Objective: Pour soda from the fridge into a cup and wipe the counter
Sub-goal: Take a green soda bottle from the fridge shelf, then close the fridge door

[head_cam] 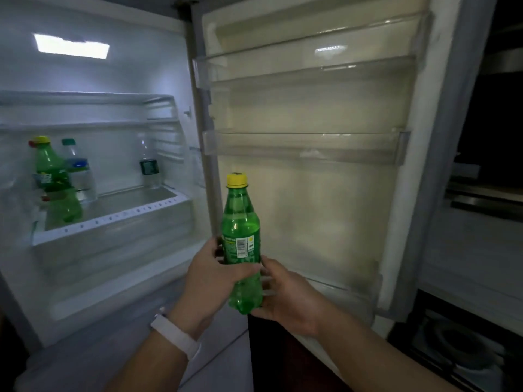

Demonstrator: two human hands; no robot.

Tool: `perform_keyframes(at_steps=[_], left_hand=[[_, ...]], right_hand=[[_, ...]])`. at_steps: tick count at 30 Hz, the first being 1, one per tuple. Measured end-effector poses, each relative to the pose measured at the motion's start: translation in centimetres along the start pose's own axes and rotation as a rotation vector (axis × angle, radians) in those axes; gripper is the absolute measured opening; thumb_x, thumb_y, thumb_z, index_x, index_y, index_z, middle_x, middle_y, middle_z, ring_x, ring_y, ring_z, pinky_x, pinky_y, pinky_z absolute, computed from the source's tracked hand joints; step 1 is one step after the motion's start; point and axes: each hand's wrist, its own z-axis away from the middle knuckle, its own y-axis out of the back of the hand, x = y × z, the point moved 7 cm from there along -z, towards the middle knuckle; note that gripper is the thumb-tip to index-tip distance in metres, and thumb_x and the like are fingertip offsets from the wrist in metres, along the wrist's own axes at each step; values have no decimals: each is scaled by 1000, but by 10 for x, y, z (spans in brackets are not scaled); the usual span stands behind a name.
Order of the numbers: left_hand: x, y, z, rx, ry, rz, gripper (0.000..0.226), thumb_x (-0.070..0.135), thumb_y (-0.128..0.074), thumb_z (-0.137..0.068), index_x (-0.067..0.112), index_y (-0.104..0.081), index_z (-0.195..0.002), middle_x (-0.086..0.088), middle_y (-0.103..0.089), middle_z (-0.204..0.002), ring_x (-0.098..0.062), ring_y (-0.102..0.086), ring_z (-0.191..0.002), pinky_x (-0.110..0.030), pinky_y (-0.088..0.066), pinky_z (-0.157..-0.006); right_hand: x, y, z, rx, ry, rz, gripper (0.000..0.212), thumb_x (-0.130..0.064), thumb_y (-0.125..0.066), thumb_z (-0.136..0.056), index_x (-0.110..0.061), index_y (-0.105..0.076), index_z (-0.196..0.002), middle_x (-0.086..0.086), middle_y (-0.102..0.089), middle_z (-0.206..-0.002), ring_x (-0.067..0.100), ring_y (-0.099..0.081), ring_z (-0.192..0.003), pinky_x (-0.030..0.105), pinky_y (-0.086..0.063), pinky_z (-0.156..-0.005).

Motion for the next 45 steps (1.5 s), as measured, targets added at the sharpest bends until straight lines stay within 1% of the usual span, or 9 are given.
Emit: perform_keyframes(at_steps=[3,8,23,31,34,37,39,42,45], left_hand=[[5,-35,10,-39,-1,-8,65,27,-88,-40,24,-68,-102,3,-75,-95,-15,-71,-87,-35,-59,-74],[21,-94,32,-83,-10,31,49,-2,-87,-59,21,-67,-98,7,-75,-88,-15,-72,-82,-25,-56,-64],[36,-246,115,15,22,84,62,26,-88,-38,26,-69,-97,-1,-75,-96,-26,-71,-91,-49,-58,-82],[38,-279,125,13,52,76,63,20,-88,-40,22,-68,-100,-2,-75,-96,-28,-71,-92,-50,-57,-85],[40,-283,124,5,57,77,60,13,-87,-45,18,-67,-102,-2,-75,-95,-30,-71,-92,-50,-57,-85],[44,-281,120,-4,56,67,59,11,-87,-46,18,-67,-101,-2,-75,-94,-31,-71,-92,-47,-59,-82],[45,-276,117,-5,52,57,58,9,-86,-46,18,-67,-101,0,-75,-93,-30,-71,-90,-42,-59,-77],[45,-268,113,4,46,47,59,5,-87,-47,17,-67,-100,1,-75,-91,-26,-72,-86,-38,-58,-72],[43,-262,113,17,48,56,53,-11,-86,-56,15,-67,-99,-1,-75,-87,-17,-72,-77,-26,-56,-62]], right_hand=[[-6,28,25,12,20,-20,44,-51,-52,-95,-17,-72,-115,11,-69,-108,25,-67,-100,36,-55,-81],[-23,77,72,33,48,6,40,-50,-54,-95,-20,-73,-112,8,-71,-102,22,-69,-94,31,-56,-80],[-39,218,170,11,19,60,36,-48,-54,-96,-21,-71,-114,10,-69,-108,28,-67,-106,45,-54,-96],[-42,248,185,-42,3,75,34,-49,-50,-98,-24,-67,-114,7,-68,-110,25,-66,-106,39,-56,-92],[-48,257,183,-25,68,285,32,-53,-43,-99,-31,-61,-114,-5,-66,-105,17,-65,-101,38,-53,-95],[-77,281,169,219,294,668,51,-54,-48,-96,-20,-49,-135,-4,-54,-124,12,-54,-109,30,-45,-98],[-106,293,164,348,437,728,60,-45,-53,-96,-16,-36,-146,1,-42,-139,12,-47,-119,22,-36,-98],[-137,301,144,354,548,952,79,-52,-52,-94,-30,-7,-155,-4,-9,-162,17,-21,-146,37,-24,-118],[-149,298,128,292,563,1071,85,-54,-51,-94,-42,10,-152,-11,11,-163,16,-6,-150,40,-16,-120]])
